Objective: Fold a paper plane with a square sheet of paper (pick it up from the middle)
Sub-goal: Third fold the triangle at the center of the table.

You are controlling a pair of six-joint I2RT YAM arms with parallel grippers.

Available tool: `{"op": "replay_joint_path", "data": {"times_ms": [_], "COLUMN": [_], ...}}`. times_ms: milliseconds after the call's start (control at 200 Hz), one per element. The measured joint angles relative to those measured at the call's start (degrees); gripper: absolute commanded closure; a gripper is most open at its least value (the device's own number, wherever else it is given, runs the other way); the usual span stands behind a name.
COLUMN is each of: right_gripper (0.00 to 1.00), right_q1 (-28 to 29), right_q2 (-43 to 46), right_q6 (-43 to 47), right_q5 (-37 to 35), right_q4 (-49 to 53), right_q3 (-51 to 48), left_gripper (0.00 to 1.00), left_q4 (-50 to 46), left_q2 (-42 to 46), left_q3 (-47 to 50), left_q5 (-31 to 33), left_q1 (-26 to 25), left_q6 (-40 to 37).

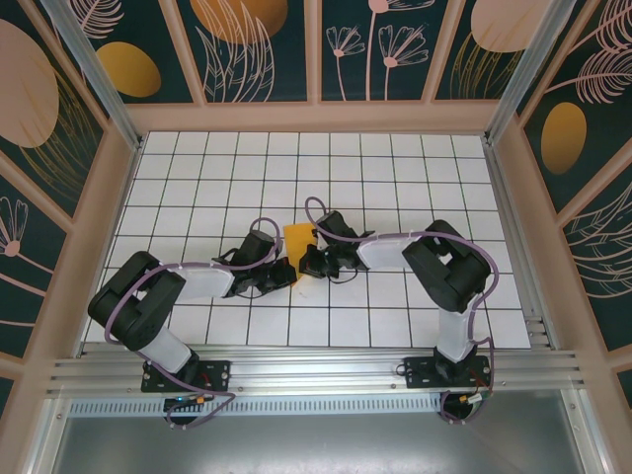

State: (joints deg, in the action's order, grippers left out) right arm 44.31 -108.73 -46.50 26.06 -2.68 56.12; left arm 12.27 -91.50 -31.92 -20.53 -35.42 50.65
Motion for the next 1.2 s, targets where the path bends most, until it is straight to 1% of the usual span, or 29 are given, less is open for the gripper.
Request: {"op": "replay_joint_path", "data": {"times_ms": [125, 525, 650, 741, 861, 966, 1111, 1201], "right_gripper": [0.95, 0.95, 0.95, 0.95, 0.95, 0.95, 0.95, 0.96], "right_q1": [-1.33, -8.79, -11.89, -13.05, -11.89, -8.55, -3.61, -2.38], "right_q2": [-0.2, -1.16, -1.16, -0.07, 3.5, 5.73, 4.74, 2.8], "right_q6": [1.31, 5.79, 7.89, 9.14, 10.01, 9.75, 8.0, 6.86], "right_q5": [-0.07, -0.5, -2.99, -4.7, -5.51, -5.31, -3.91, -3.02], "right_q4": [1.14, 3.85, 5.4, 6.29, 7.04, 6.01, 4.63, 4.2], "right_q3": [0.79, 3.23, 4.61, 5.03, 5.01, 4.5, 3.08, 2.95], "left_gripper": [1.0, 1.0, 0.99, 0.99, 0.99, 0.99, 0.98, 0.98], "left_q4": [0.87, 1.25, 1.25, 1.22, 1.2, 0.87, -0.2, -0.81], "left_q2": [0.13, 0.24, 0.28, 0.35, 0.42, 0.66, 0.94, 1.16], "left_q3": [0.5, 0.74, 0.74, 0.74, 0.74, 0.74, 0.42, 0.33], "left_q5": [0.02, 0.02, 0.02, 0.04, 0.09, 0.24, 0.48, 0.74], "left_q1": [0.0, 0.0, -0.02, -0.02, -0.02, -0.02, -0.02, -0.02], "left_q6": [-0.44, -0.68, -0.68, -0.68, -0.68, -0.68, -0.68, -0.68]}}
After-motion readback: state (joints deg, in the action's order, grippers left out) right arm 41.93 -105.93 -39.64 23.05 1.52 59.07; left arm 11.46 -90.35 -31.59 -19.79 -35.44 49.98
